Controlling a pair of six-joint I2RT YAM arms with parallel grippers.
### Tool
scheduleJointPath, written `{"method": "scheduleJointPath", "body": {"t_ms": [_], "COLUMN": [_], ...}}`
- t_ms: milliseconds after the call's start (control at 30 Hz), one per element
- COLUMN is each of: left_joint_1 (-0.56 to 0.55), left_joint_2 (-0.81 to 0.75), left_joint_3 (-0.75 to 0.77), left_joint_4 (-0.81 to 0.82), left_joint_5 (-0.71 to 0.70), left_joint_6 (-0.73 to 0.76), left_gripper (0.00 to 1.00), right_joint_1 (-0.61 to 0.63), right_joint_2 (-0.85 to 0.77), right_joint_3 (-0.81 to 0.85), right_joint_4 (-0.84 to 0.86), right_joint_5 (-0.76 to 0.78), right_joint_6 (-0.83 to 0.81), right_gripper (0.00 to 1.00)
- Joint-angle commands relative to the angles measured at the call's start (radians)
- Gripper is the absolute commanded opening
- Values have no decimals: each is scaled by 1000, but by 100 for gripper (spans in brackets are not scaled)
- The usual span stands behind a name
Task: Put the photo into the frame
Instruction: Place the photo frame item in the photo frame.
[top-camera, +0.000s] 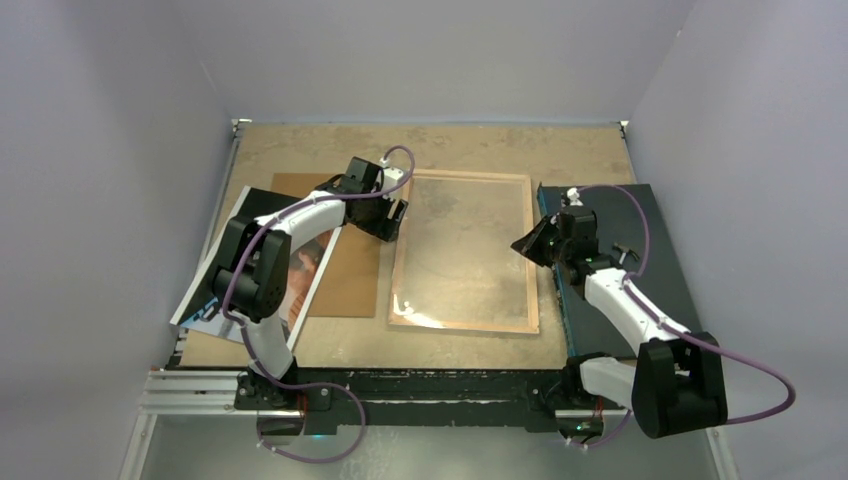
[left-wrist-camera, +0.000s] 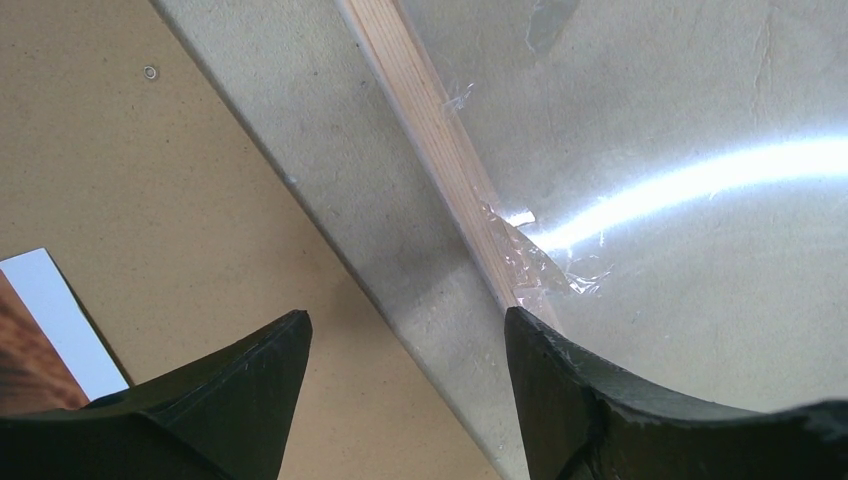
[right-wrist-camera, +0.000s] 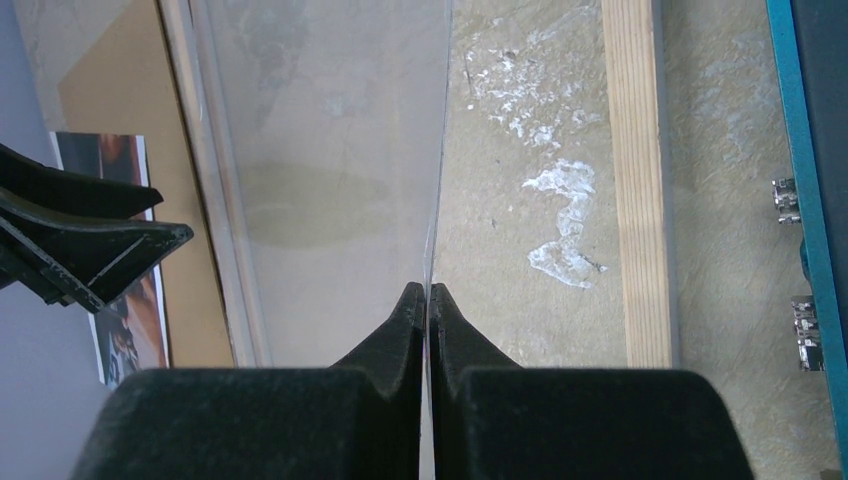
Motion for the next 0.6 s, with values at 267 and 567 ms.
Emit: {"method": "scheduleJointPath", "body": {"t_ms": [267,567], "left_joint_1": [-1,-2], "left_joint_2": [45,55], "left_joint_3": [65,73], "left_joint_4": [-2,-12], "left_joint_5": [61,73], "left_joint_6": [18,26], "left_gripper": [51,48], "right_joint_1": [-3,-3], "right_joint_2": [4,76], "right_joint_3": [90,111], "right_joint_4": [42,51], "right_joint_5": [5,-5], "right_joint_6": [-103,-117], "right_gripper": [0,0]}}
